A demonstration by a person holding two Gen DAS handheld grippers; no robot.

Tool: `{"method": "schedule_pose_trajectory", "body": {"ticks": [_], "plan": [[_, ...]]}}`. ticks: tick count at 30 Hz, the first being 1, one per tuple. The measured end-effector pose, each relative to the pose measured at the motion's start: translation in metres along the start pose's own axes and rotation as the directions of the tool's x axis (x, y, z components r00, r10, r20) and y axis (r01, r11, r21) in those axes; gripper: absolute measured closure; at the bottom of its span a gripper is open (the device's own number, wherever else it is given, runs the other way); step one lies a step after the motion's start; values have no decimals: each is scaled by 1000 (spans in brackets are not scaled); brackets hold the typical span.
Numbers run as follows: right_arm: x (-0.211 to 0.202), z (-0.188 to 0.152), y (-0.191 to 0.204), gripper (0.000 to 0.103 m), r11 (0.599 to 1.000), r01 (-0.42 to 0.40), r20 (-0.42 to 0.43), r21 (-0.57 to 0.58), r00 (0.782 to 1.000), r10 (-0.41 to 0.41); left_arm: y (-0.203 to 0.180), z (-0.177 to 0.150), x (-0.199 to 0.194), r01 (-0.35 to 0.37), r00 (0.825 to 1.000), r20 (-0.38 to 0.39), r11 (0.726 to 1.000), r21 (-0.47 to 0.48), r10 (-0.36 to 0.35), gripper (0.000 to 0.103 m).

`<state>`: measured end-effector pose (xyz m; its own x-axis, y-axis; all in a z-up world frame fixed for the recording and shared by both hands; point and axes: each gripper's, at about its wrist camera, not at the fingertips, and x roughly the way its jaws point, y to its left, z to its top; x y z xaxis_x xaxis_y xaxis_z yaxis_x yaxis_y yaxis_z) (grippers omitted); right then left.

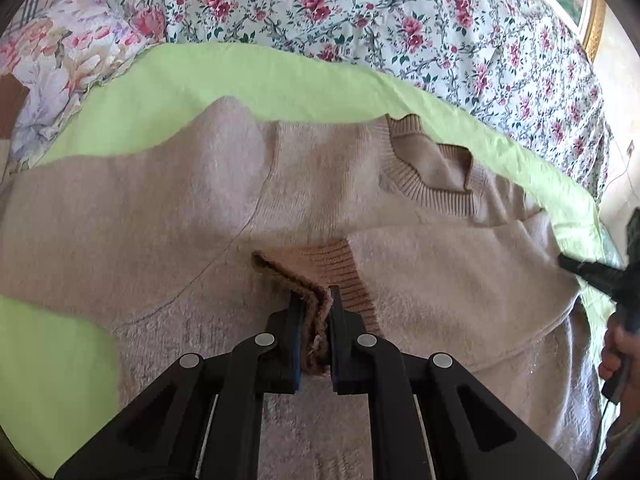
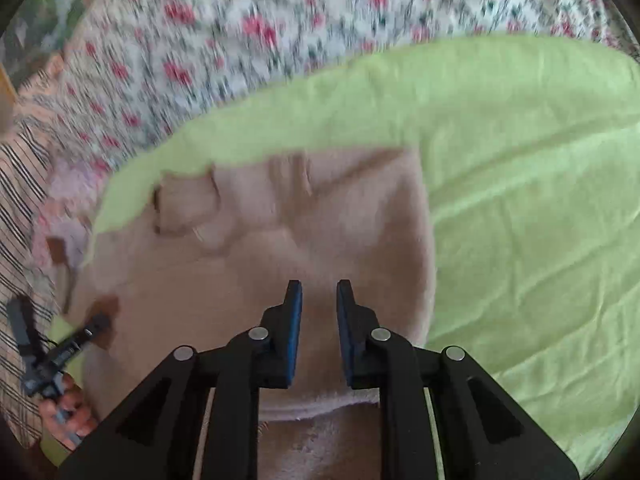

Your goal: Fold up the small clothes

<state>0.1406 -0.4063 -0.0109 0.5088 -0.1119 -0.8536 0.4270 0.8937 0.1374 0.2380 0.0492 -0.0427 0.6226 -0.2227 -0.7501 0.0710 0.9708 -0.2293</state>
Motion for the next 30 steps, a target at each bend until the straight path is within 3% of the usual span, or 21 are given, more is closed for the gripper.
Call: {"method": "schedule_pose_trajectory", "body": {"ticks": [2,6,8,10,12,13,18,20,21,22,24,28,30], "plan": [[-3,-6,-13,85,997,-46,22,69,999,44,4,-2,-5,-2,1000,-2,1000,-2,2,90],[-35,-16,0,83,994,-39,68,101,997,32,21,-8,-20,-12,1000,-5,1000,-17,12,85],[-43,-24,8,79,990,-99,71,101,993,92,32,-10,-29,-17,1000,-2,999,-37,17,84],[-49,-36,25,66,986,-142,70,90,988,136,43,-12,-40,-29,1000,4,998,-52,30,79],[-55,-50,42,58,979,-192,58,65,980,188,57,-12,-52,-47,999,14,996,-76,49,56],[-53,-55,54,56,977,-208,51,55,977,205,67,-11,-59,-65,997,22,994,-91,68,50],[-51,-86,86,55,961,-274,-1,35,962,274,122,8,-86,-198,976,66,972,-123,207,45],[-50,-92,93,55,957,-289,-12,36,957,290,147,25,-91,-288,952,72,950,-123,298,35],[-50,-96,96,55,955,-293,-17,34,956,294,158,35,-90,-341,934,70,932,-119,351,25],[-51,-101,99,55,955,-295,-21,32,955,296,170,45,-89,-401,909,70,908,-118,410,22],[-48,-106,104,55,953,-301,-39,33,952,302,195,64,-84,-469,875,67,874,-127,480,19],[-41,-114,105,55,952,-302,-64,51,950,305,243,94,-58,-587,806,-14,796,-147,592,16],[-36,-115,107,55,951,-305,-79,58,948,308,262,101,-42,-617,786,-64,772,-154,615,16]]}}
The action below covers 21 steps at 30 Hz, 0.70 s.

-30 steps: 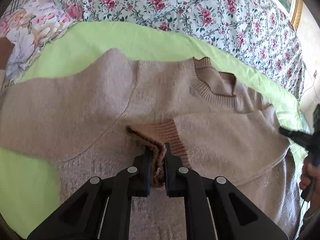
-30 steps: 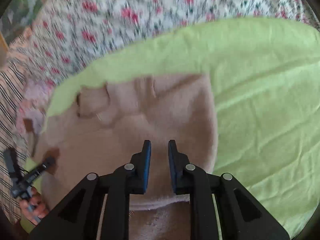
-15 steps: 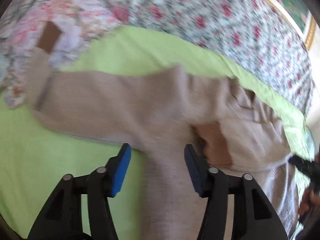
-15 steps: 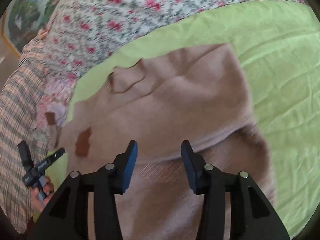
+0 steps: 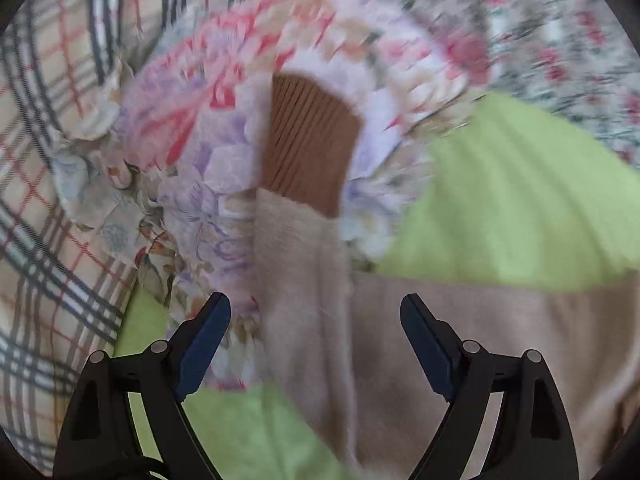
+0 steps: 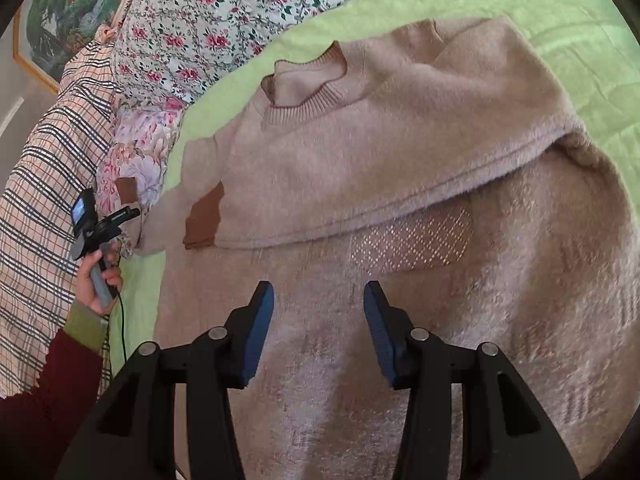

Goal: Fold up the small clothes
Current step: 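Grasp the other sleeve's brown cuff with the left gripper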

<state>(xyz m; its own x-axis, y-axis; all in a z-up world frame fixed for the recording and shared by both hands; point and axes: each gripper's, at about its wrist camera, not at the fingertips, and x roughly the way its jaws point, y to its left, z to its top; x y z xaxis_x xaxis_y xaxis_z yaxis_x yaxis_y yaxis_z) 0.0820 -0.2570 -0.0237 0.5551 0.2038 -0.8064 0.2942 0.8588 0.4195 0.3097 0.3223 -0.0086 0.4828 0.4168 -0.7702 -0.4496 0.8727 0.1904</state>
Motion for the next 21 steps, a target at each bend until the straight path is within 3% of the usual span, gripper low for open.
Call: {"method": "schedule_pose_trajectory", "body": {"ticks": [1,2,3,5,11,14,16,21], "plan": [[1,-2,-1,55,1000,3,-4,-1,1000,-3,3,2,6,-2,1000,-7,1000,-9,2,16],[2,-3,-1,55,1000,7,-9,-3,1000,-7,5,4,11,11,1000,-6,1000,-22,-11,26],[3,-4,-2,55,1000,10,-13,-1,1000,-10,8,5,14,33,999,-3,999,-34,-33,53],[2,-6,-5,55,1000,10,-13,6,1000,-10,14,7,20,120,992,-18,990,-70,-121,85],[-5,-9,-9,55,1000,7,4,17,1000,-7,24,-8,-13,251,967,83,961,-113,-243,92],[-7,-10,-10,55,1000,-3,10,18,1000,2,9,-24,-50,323,942,120,943,-86,-312,92],[-9,-12,-10,55,1000,-12,17,27,1000,12,-11,-36,-82,389,913,148,920,-42,-380,92],[-18,-14,-10,55,999,-28,44,38,999,27,-85,-64,-165,544,807,202,831,113,-555,92]]}}
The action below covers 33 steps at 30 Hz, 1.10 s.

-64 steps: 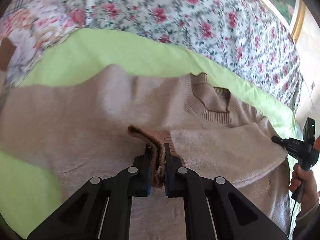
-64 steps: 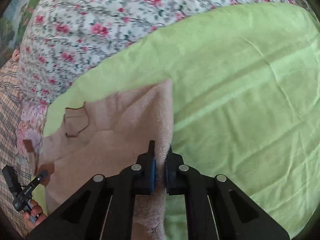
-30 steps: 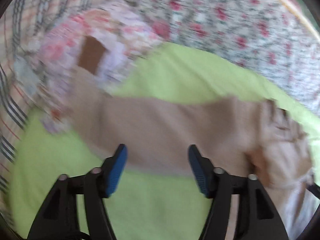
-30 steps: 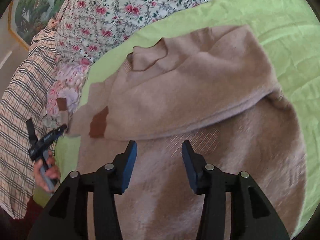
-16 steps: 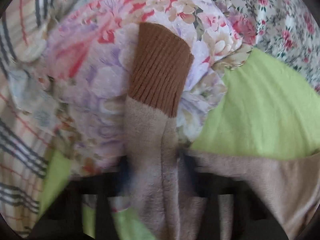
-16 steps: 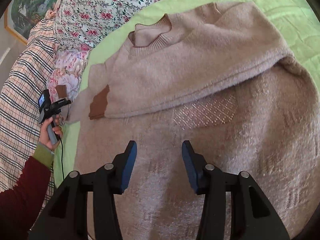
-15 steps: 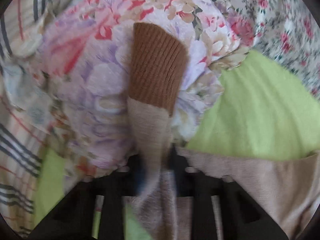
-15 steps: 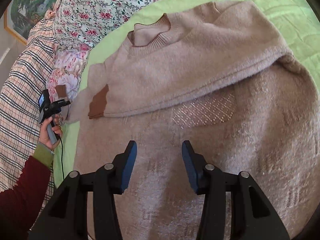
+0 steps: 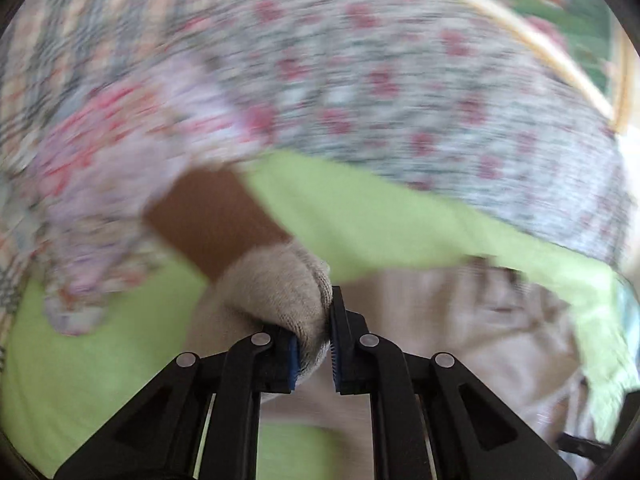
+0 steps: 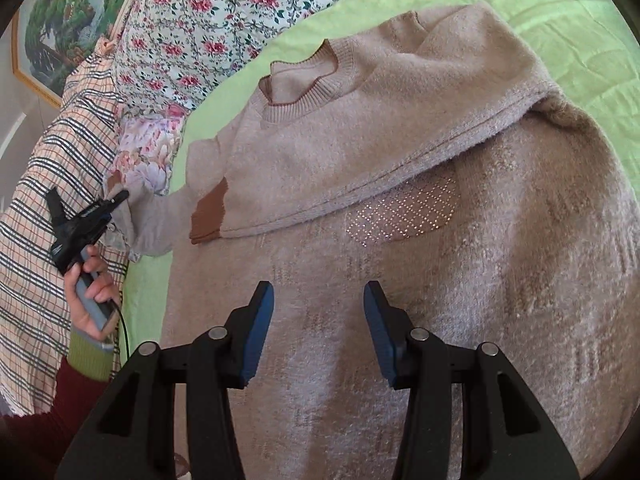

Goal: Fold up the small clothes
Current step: 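Grasp the other sleeve's brown cuff with the left gripper, then fold the held sleeve across the body and release with the left gripper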

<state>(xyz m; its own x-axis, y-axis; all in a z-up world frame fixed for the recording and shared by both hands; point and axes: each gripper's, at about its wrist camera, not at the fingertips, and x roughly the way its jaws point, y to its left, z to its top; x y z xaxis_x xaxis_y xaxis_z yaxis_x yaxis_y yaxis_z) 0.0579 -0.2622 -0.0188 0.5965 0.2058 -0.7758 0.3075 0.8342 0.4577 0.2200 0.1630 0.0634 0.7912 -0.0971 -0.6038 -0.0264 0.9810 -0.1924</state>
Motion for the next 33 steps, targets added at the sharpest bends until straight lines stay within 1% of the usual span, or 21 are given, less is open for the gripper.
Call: {"method": "schedule_pose_trajectory", "body": {"ticks": [1,2,4,5,7,10,12,13,16,18,19,20,21,23,25,28,31,33], "plan": [[-4,0,-1,55,1000,0,8,1,1000,0,-29,-5,-4,49,999,3,998,34,-50,92],[-7,0,-2,55,1000,1,16,5,1000,-1,-46,-5,0,80,997,-3,995,55,-80,92],[-16,0,-8,55,1000,5,35,18,999,-6,-90,-17,4,152,988,-26,982,114,-150,92],[-20,0,-11,55,1000,9,44,26,999,-10,-111,-22,10,174,985,-42,974,147,-170,92],[-27,1,-18,55,999,14,58,42,998,-16,-150,-40,22,202,978,-84,958,205,-188,92],[-36,1,-30,55,998,20,77,67,997,-25,-192,-63,46,233,967,-158,940,251,-198,92],[-42,1,-37,55,996,19,90,82,996,-26,-208,-73,61,245,961,-192,932,268,-197,92],[-44,1,-39,55,996,19,95,85,995,-27,-218,-81,71,253,956,-221,925,283,-194,91],[-47,3,-47,55,995,19,105,101,994,-29,-231,-96,97,256,946,-274,918,302,-174,89],[-48,5,-49,55,994,16,111,110,993,-29,-235,-102,106,259,939,-302,919,298,-166,84],[-48,6,-48,55,994,14,115,109,993,-27,-233,-103,107,270,933,-314,919,286,-176,80],[-48,8,-47,55,994,12,120,107,992,-25,-230,-104,105,283,927,-325,919,274,-188,69],[-47,11,-45,55,995,7,126,102,992,-20,-227,-105,103,291,923,-330,919,266,-197,55],[-44,15,-40,55,995,-3,132,97,991,-10,-219,-105,91,289,927,-317,921,262,-201,43],[-36,23,-34,55,996,-21,135,85,991,10,-206,-106,71,295,929,-303,921,253,-214,43],[-19,37,-20,55,998,-37,122,57,992,30,-186,-110,53,283,934,-290,928,242,-209,40],[3,56,-2,55,998,-63,107,13,992,61,-156,-115,35,224,950,-270,947,229,-159,39],[18,71,10,55,997,-78,94,-20,992,79,-131,-117,28,168,959,-263,964,206,-111,37]]}}
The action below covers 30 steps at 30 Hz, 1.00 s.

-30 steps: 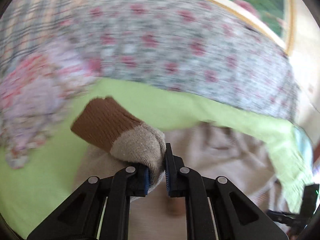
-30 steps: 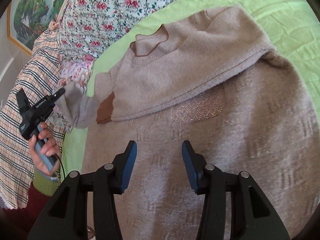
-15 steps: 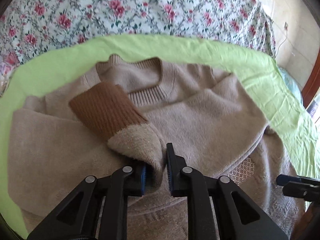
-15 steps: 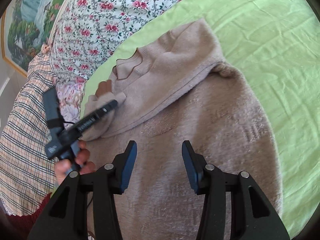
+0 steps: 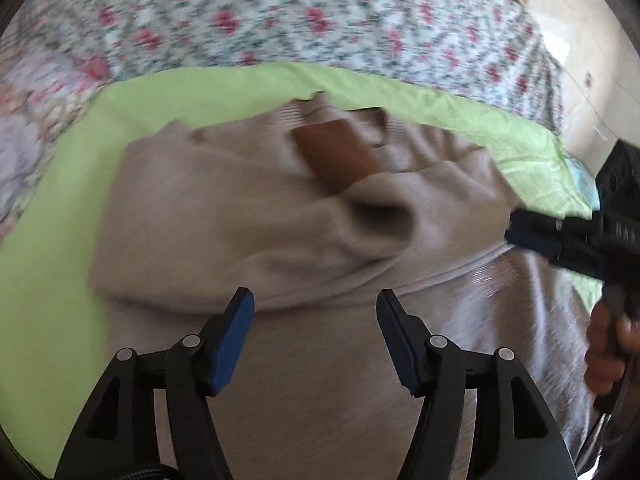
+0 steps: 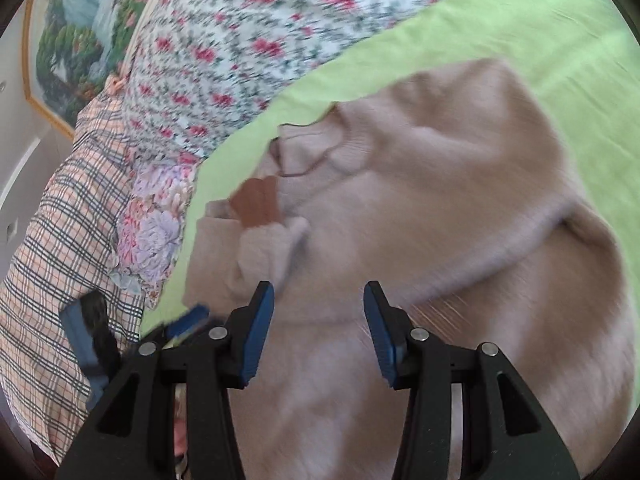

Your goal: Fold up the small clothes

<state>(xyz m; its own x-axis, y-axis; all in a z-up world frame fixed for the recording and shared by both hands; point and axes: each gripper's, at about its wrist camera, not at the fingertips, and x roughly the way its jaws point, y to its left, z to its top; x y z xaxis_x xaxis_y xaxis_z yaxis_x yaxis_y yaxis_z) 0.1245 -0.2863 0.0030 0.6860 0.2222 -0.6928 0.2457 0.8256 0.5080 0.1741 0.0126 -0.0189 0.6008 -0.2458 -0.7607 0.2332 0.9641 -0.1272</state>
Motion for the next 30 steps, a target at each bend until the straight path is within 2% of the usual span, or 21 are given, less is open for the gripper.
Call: {"method": "schedule_pose_trajectory", "body": {"ticks": [4,8,10,11,12,13,15,17,19,21,25,26,30], "plan": [[42,29,22,55,995,-49,-24,-82,999,47,58,-17,-7,-80,996,-47,988,-134,74,37],[89,50,31,55,991,-68,-101,-112,993,56,100,-20,1,-168,984,-100,964,-207,149,37],[108,54,33,55,989,-83,-146,-123,987,65,111,-17,8,-176,981,-120,958,-226,152,37],[113,55,33,59,988,-101,-163,-116,983,81,116,-14,11,-174,982,-119,956,-236,150,36],[112,55,34,85,988,-111,-161,-107,983,93,120,-10,14,-185,980,-117,953,-241,161,35],[104,56,36,93,988,-106,-133,-108,987,92,122,-7,17,-195,978,-117,950,-243,170,35],[76,58,34,93,989,-116,-42,-93,993,113,127,0,23,-213,975,-116,944,-252,189,35],[40,59,21,93,988,-147,66,-37,987,149,130,8,27,-223,974,-109,937,-269,201,35],[7,53,3,93,992,-125,167,1,978,123,131,12,29,-239,971,-101,925,-297,218,35],[-14,43,-17,93,996,-81,221,30,973,72,129,11,31,-250,968,-95,914,-321,231,36],[-17,27,-59,93,991,-1,176,136,984,-24,115,10,33,-298,954,-85,905,-304,286,38],[-17,24,-63,93,989,8,176,150,984,-35,112,9,31,-302,953,-80,904,-302,292,41],[-18,23,-78,88,975,20,171,221,984,-59,113,6,23,-315,948,-66,887,-339,312,41]]}}
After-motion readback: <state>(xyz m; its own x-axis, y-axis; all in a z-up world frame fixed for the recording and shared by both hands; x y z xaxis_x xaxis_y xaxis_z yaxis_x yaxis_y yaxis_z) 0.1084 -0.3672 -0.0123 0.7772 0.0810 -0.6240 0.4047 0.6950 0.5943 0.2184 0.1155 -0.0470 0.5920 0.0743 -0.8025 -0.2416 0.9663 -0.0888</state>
